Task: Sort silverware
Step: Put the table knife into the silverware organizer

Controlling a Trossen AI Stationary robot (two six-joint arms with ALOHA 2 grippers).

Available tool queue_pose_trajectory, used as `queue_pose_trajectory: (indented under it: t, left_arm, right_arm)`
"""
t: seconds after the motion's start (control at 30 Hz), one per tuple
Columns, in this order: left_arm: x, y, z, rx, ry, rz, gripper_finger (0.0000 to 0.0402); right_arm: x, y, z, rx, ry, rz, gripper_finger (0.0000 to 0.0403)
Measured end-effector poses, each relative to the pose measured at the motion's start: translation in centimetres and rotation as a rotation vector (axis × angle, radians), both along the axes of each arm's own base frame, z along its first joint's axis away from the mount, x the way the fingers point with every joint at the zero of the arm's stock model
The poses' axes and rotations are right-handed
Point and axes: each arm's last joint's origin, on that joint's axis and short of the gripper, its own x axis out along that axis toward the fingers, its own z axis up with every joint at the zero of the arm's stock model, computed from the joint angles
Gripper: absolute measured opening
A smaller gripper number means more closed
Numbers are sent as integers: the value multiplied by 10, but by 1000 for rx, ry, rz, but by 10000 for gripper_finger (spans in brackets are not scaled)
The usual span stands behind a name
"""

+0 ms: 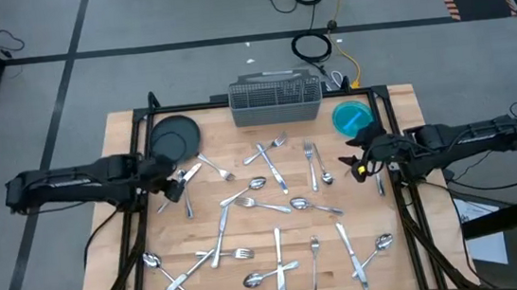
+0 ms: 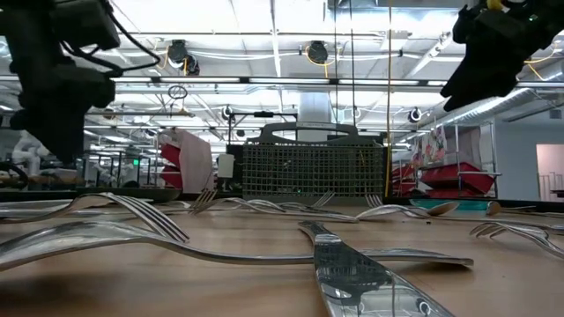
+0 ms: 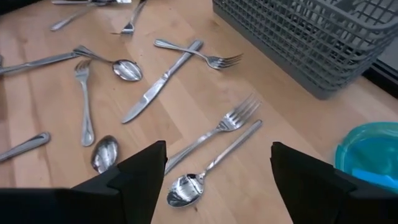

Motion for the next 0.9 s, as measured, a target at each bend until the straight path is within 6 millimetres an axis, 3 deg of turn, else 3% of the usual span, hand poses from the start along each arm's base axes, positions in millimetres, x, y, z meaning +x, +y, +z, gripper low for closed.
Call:
queue_pose_trajectory:
  t: [0.23,0.37,0.53,0.9]
  left_arm:
    - [16,-18,-12,3,95,-182,125]
    - [9,-20,-14,107,184,-174,123]
    - [10,-18,-14,161,175,-111,123]
    - [16,-20,-13,89,112,-149,125]
  right_arm:
    - [3,-2,-3,0,25,-18,277]
    - [5,-4,-4,0,38,-29,277]
    - [7,-6,-5,-5,44,-40,277]
    - [7,-8,-5,-12,51,-51,277]
